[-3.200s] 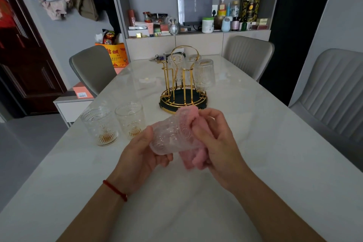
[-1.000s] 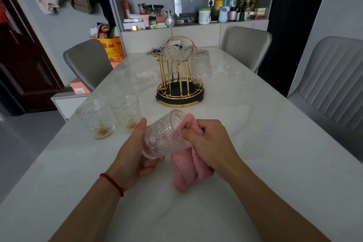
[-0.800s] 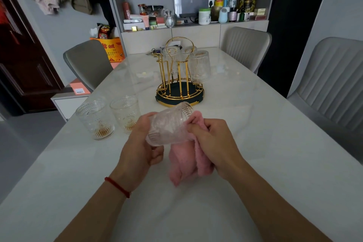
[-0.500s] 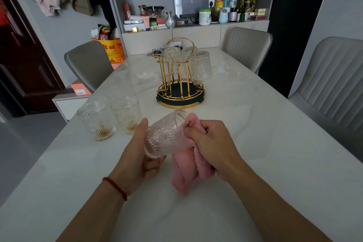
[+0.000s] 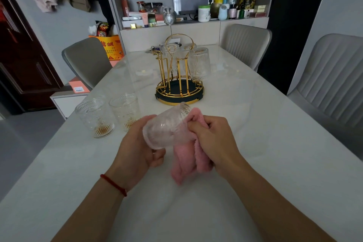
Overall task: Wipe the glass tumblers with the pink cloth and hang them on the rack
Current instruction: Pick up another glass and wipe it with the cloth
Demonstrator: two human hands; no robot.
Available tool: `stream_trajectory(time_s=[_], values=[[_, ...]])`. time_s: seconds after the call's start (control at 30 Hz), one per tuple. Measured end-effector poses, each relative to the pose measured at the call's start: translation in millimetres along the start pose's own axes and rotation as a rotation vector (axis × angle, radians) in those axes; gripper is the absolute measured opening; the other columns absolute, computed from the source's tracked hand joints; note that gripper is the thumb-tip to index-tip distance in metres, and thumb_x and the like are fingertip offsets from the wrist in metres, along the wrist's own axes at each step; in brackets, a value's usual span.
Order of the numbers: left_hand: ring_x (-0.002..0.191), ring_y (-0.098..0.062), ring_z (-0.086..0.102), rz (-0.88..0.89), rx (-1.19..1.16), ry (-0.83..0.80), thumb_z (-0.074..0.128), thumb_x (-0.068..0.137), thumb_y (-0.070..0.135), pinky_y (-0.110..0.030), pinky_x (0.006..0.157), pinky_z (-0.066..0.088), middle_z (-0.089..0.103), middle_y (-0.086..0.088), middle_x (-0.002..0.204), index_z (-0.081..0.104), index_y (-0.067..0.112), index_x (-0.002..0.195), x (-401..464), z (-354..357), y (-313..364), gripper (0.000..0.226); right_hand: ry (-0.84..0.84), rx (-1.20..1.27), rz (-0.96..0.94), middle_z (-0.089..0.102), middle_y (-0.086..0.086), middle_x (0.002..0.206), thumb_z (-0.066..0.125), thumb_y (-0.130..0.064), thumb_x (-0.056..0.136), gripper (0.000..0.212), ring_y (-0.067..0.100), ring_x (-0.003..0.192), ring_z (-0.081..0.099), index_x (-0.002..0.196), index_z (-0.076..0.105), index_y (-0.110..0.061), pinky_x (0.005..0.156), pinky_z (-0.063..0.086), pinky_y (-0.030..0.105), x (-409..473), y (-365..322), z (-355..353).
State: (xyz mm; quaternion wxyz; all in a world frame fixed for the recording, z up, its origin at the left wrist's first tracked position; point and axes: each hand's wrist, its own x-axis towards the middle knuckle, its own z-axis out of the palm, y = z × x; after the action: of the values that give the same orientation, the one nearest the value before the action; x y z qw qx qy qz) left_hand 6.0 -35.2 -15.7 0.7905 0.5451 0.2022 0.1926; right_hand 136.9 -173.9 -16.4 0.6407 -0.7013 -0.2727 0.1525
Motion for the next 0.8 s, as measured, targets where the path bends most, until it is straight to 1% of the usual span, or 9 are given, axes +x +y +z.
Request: stream_trajectory(time_s=[0.1, 0.2, 0.27, 0.37, 0.43, 0.53, 0.57, 0.7, 0.8], values=[[0.054, -0.016, 0.040, 0.171, -0.009, 0.018, 0.044, 0.104, 0.048, -0.026, 0.049, 0.030, 0.052, -0.008, 0.085, 0.055, 0.011, 0.134, 3.6, 5.2, -3.0, 0.049, -0.009, 0.095, 0.089, 0.059, 0.014, 0.063, 0.072, -0.030, 0.090, 0.036, 0.018, 0.064, 0.059, 0.063, 0.069, -0.007, 0.066, 0.053, 0.044, 1.1, -2.6, -2.5], [0.050, -0.013, 0.026, 0.182, 0.036, 0.143, 0.036, 0.100, 0.064, -0.027, 0.048, 0.018, 0.039, -0.002, 0.063, 0.064, 0.014, 0.101, 4.9, 11.7, -5.1, 0.057, -0.077, -0.006, 0.017, 0.054, 0.015, 0.060, 0.071, -0.033, 0.092, 0.039, 0.014, 0.058, 0.053, 0.065, 0.069, -0.005, 0.061, 0.045, 0.035, -0.4, -5.2, -2.1], [0.045, -0.013, 0.025, 0.076, 0.115, 0.221, 0.026, 0.106, 0.063, -0.023, 0.045, 0.017, 0.043, -0.005, 0.055, 0.061, 0.015, 0.088, 4.4, 9.7, -4.1, 0.062, -0.076, -0.073, -0.046, 0.058, 0.023, 0.067, 0.070, -0.033, 0.090, 0.036, 0.016, 0.059, 0.053, 0.073, 0.071, -0.002, 0.060, 0.044, 0.036, -1.1, -4.6, -0.2], [0.044, -0.014, 0.023, -0.114, 0.190, 0.219, 0.026, 0.105, 0.062, -0.017, 0.041, 0.017, 0.045, -0.005, 0.051, 0.050, 0.018, 0.076, 4.3, 1.6, -5.4, 0.058, -0.043, -0.116, -0.067, 0.063, 0.019, 0.067, 0.069, -0.028, 0.092, 0.030, 0.023, 0.059, 0.056, 0.073, 0.071, -0.004, 0.061, 0.049, 0.039, 0.5, -3.6, -2.0], [0.046, -0.015, 0.029, -0.118, 0.149, 0.155, 0.029, 0.105, 0.062, -0.020, 0.043, 0.023, 0.046, -0.005, 0.056, 0.055, 0.017, 0.083, 3.0, 3.2, -5.1, 0.057, -0.031, -0.081, -0.054, 0.067, 0.018, 0.071, 0.069, -0.027, 0.092, 0.028, 0.029, 0.064, 0.062, 0.072, 0.072, -0.007, 0.065, 0.054, 0.042, 0.7, -2.2, -3.8], [0.052, -0.016, 0.036, 0.004, 0.053, 0.016, 0.045, 0.100, 0.062, -0.027, 0.051, 0.029, 0.050, -0.007, 0.074, 0.064, 0.013, 0.119, 1.4, 9.5, -4.5, 0.056, -0.010, -0.060, -0.027, 0.064, 0.019, 0.068, 0.067, -0.029, 0.089, 0.031, 0.021, 0.062, 0.059, 0.069, 0.068, -0.006, 0.064, 0.054, 0.048, -0.4, -0.8, -3.7], [0.051, -0.016, 0.036, 0.030, 0.069, 0.013, 0.046, 0.097, 0.064, -0.026, 0.050, 0.029, 0.051, -0.007, 0.074, 0.064, 0.013, 0.122, 0.6, 10.9, -4.7, 0.060, -0.020, -0.049, -0.015, 0.063, 0.018, 0.067, 0.068, -0.031, 0.088, 0.031, 0.018, 0.062, 0.058, 0.068, 0.068, -0.007, 0.063, 0.053, 0.047, -0.4, -1.0, -3.7], [0.040, -0.012, 0.023, -0.105, 0.261, 0.121, 0.028, 0.100, 0.072, -0.017, 0.042, 0.014, 0.048, -0.007, 0.058, 0.056, 0.015, 0.080, -4.2, 4.3, 3.2, 0.067, -0.090, -0.121, -0.084, 0.064, -0.007, 0.057, 0.071, -0.024, 0.091, 0.027, 0.010, 0.056, 0.061, 0.065, 0.074, -0.026, 0.058, 0.052, 0.033, 1.1, -6.2, -8.0], [0.038, -0.012, 0.023, -0.268, 0.363, 0.028, 0.029, 0.097, 0.076, -0.014, 0.038, 0.016, 0.049, -0.011, 0.060, 0.054, 0.015, 0.072, -7.7, -4.8, 8.2, 0.070, -0.088, -0.217, -0.197, 0.075, 0.003, 0.075, 0.068, -0.018, 0.091, 0.013, 0.021, 0.074, 0.071, 0.087, 0.080, -0.019, 0.071, 0.061, 0.044, 2.0, -3.7, -9.3]])
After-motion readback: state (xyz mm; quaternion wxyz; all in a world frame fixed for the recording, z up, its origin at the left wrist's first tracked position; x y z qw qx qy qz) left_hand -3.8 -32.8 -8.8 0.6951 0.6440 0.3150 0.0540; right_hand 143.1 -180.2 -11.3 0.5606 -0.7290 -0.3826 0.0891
